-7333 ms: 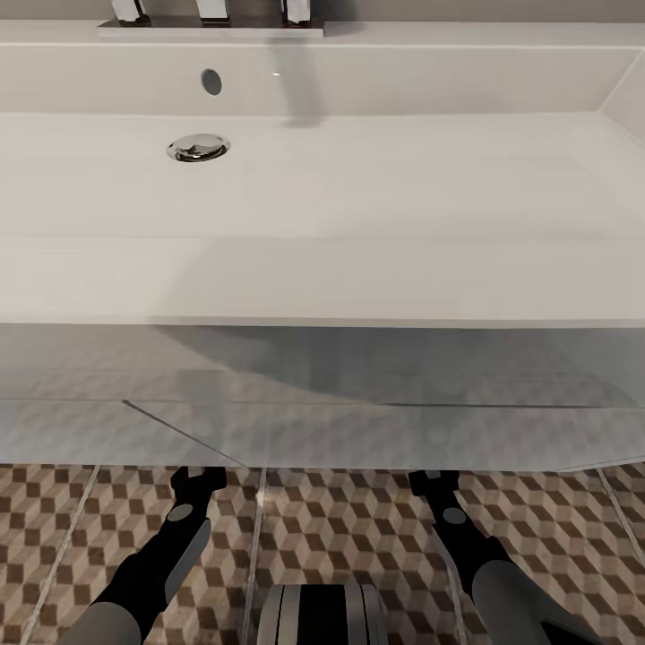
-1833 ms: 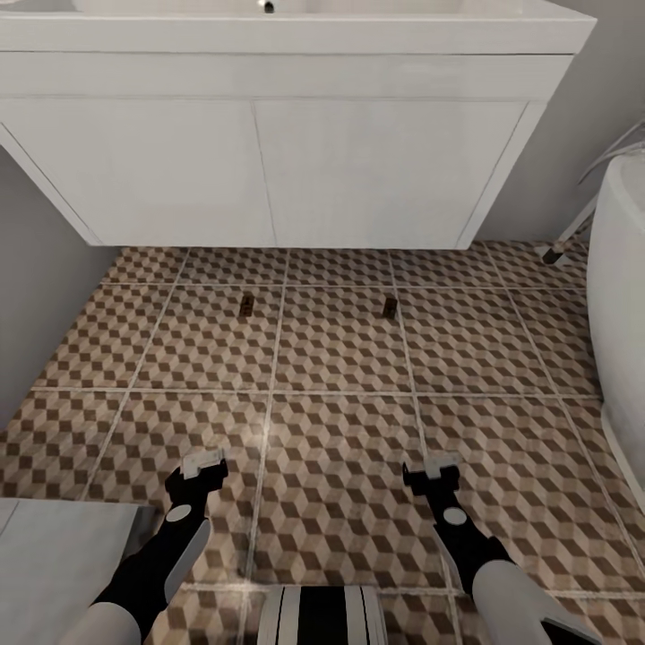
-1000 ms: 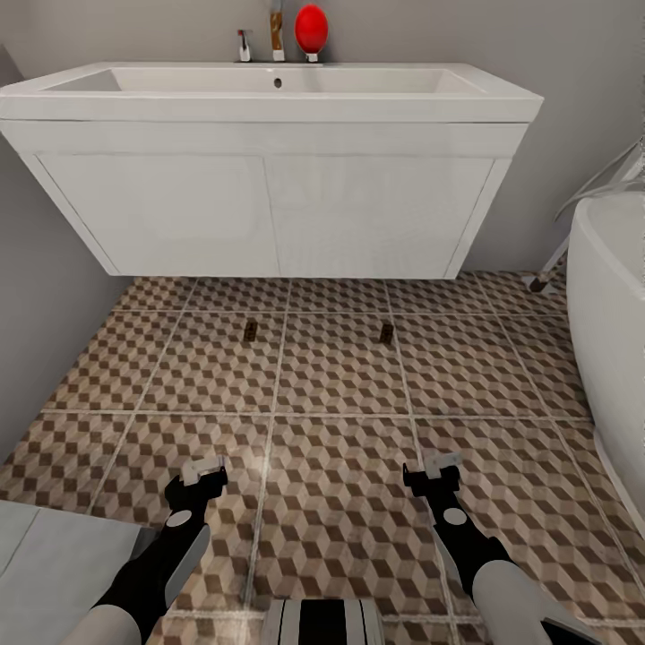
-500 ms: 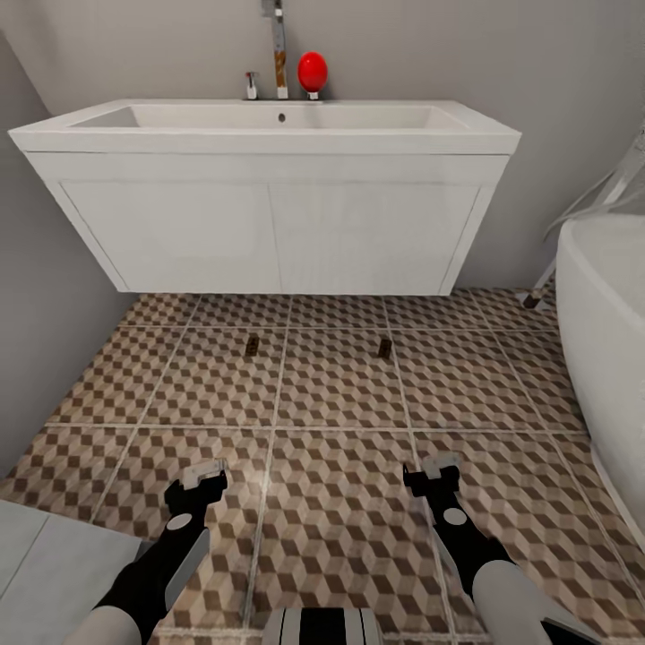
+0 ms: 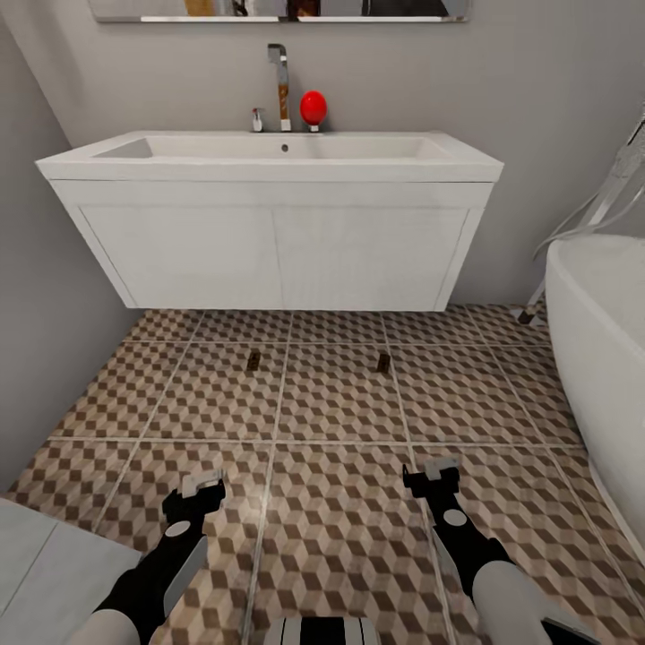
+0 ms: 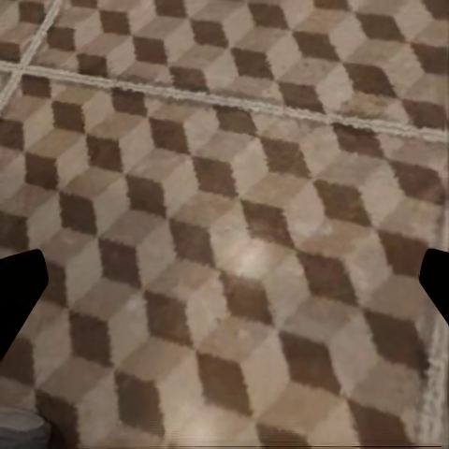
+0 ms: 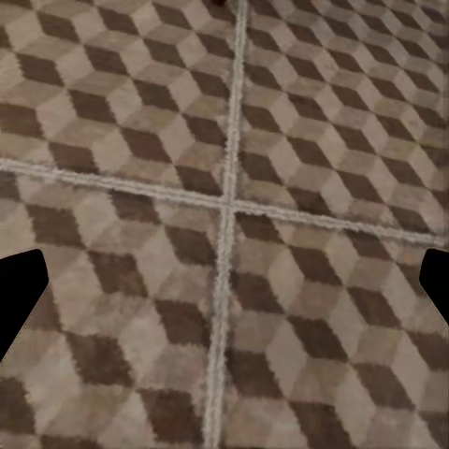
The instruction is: Take the four mousetraps from the cabinet in the bathroom and place them on the bathroom floor. Make sure all four end up on the same floor surface, and ensure that at least two of them are either under or directly next to the same bathroom sink.
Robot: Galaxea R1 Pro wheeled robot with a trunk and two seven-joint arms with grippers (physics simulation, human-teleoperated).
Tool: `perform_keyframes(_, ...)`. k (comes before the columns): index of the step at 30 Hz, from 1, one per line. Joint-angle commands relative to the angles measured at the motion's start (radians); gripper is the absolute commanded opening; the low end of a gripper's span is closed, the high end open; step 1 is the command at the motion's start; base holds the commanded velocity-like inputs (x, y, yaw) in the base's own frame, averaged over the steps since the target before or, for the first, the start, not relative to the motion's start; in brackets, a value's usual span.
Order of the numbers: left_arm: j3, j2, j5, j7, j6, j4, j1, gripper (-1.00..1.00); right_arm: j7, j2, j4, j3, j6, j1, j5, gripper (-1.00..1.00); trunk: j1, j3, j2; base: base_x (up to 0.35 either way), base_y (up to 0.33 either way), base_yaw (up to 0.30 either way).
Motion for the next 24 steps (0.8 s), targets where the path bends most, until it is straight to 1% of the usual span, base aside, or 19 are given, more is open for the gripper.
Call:
perform_keyframes(1,-0.008,0.002,0.01,0.005,-0.001,0.008,-0.001,1.0,-0.003,0.001,0.003,-0.007,-0.004,-0.001,0.01,1.0,-0.001,0.003,0.0,0.0,0.0,0.0)
perform_keyframes(4,-0.009,0.001,0.01,-0.011,-0.003,0.04,-0.001,1.0,-0.002,0.0,0.024,-0.008,-0.004,0.0,0.009,1.0,-0.002,0.015,0.001,0.0,0.0,0.0)
perform_keyframes(9,-0.009,0.0,0.011,-0.035,-0.014,0.097,-0.001,1.0,0.0,-0.004,0.092,-0.009,-0.006,0.001,0.008,1.0,-0.004,0.034,0.002,0.0,0.0,0.0)
perform_keyframes(15,-0.008,0.0,0.012,-0.058,-0.075,0.176,-0.001,1.0,0.0,-0.01,0.179,-0.009,-0.011,0.004,0.008,1.0,-0.007,0.057,0.003,0.0,0.0,0.0)
perform_keyframes(16,-0.008,0.0,0.012,-0.065,-0.1,0.21,-0.001,1.0,0.001,-0.014,0.205,-0.009,-0.012,0.005,0.008,1.0,-0.007,0.061,0.003,0.0,0.0,0.0)
perform_keyframes(21,-0.008,-0.001,0.012,-0.076,-0.157,0.305,-0.001,1.0,0.001,-0.032,0.266,-0.009,-0.014,0.007,0.007,1.0,-0.01,0.081,0.005,0.0,0.0,0.0)
perform_keyframes(22,-0.008,-0.001,0.013,-0.079,-0.174,0.342,-0.001,1.0,0.001,-0.041,0.288,-0.009,-0.015,0.008,0.007,1.0,-0.01,0.084,0.005,0.0,0.0,0.0)
perform_keyframes(24,-0.008,-0.001,0.013,-0.08,-0.186,0.376,-0.001,1.0,0.001,-0.052,0.309,-0.009,-0.015,0.009,0.007,1.0,-0.011,0.092,0.005,0.0,0.0,0.0)
